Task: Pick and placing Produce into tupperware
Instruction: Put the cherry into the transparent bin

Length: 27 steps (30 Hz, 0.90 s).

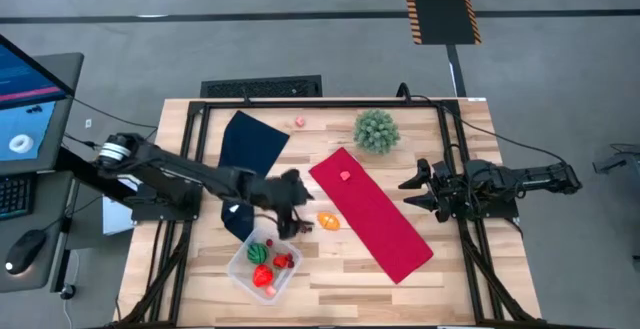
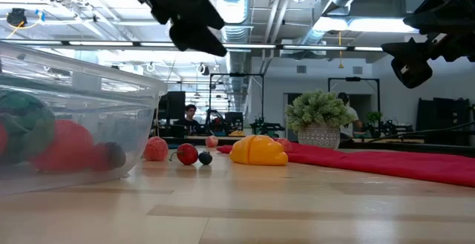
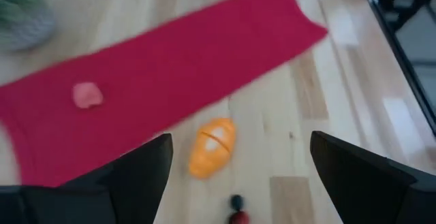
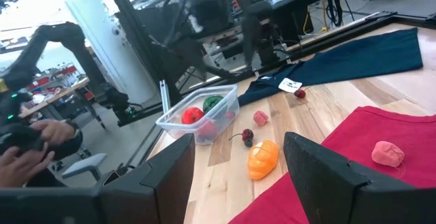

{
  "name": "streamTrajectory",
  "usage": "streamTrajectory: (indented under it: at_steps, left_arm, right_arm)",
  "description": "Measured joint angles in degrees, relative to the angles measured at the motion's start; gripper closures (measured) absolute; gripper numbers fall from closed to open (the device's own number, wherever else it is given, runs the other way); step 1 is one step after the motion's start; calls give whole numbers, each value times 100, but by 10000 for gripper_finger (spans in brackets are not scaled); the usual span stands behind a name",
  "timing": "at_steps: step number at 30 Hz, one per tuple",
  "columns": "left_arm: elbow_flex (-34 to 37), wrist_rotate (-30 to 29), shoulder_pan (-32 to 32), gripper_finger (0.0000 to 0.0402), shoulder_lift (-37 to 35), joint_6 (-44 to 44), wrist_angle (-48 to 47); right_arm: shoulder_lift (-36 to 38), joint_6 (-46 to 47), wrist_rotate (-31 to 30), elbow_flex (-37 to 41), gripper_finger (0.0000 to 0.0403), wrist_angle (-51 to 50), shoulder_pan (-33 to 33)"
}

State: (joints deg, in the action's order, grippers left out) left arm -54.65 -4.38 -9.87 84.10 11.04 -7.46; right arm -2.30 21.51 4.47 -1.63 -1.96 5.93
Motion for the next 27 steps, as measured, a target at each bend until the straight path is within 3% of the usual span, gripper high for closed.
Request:
streamTrajectory:
  at_steps: [6, 10, 19, 27]
  left_arm:
    - [973, 279, 833, 63, -1055, 453, 155]
    - [1258, -79, 1216, 63, -1485, 1303, -418]
    - [1276, -894, 1473, 63, -1509, 2688, -1918]
    - [1274, -1192, 1475, 63, -1323, 4830, -2829]
  right_arm:
    - [0, 0, -2, 0, 154, 0, -2]
    - [1, -2, 0, 1, 154, -1, -2]
    - [0, -2, -1, 0, 154, 0, -1]
    - [1, -2, -2, 1, 154, 0, -1]
